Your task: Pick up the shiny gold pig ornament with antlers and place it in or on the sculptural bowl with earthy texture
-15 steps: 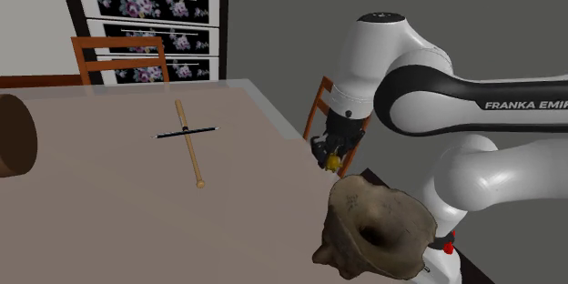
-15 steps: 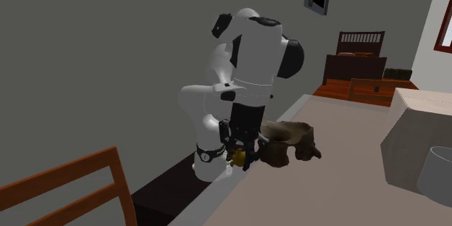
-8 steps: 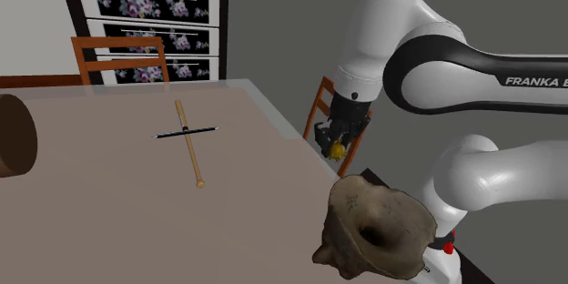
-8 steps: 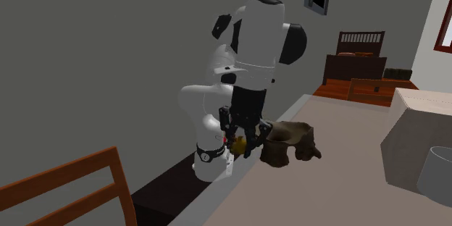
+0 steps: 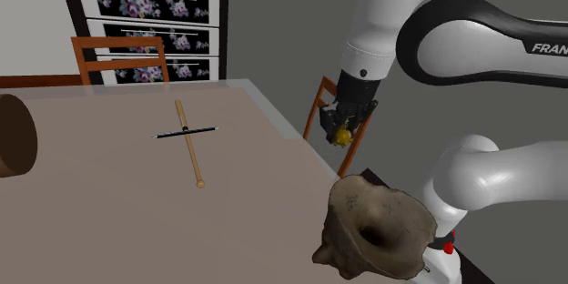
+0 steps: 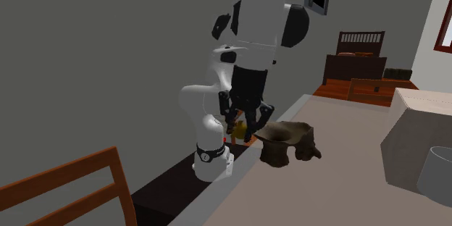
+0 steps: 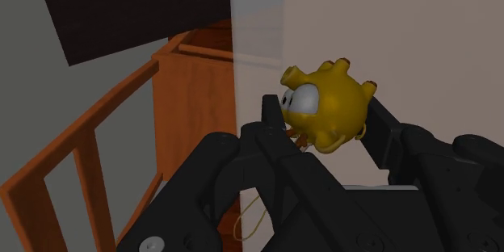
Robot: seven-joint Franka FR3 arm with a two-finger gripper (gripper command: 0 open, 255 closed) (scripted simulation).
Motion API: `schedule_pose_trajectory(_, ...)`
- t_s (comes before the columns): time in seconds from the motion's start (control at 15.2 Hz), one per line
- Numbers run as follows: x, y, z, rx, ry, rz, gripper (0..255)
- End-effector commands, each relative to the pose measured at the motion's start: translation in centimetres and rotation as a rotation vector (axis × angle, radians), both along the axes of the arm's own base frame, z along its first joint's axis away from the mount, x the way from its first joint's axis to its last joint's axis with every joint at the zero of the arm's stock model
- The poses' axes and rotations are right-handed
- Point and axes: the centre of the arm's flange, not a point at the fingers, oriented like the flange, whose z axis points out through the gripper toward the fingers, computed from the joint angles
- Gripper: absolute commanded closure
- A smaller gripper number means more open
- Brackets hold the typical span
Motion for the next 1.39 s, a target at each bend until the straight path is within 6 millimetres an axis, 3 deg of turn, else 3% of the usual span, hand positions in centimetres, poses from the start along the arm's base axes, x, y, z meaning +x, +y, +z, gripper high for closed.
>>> schedule_pose_trajectory(0.0,0.0,0.0,1.1,0.000,0.000,0.000,255)
schedule_pose_trajectory(0.73,0.0,0.0,6.4,0.000,0.000,0.000,255)
schedule_pose_trajectory(1.32,-9.6,6.9,5.9,0.000,0.000,0.000,255)
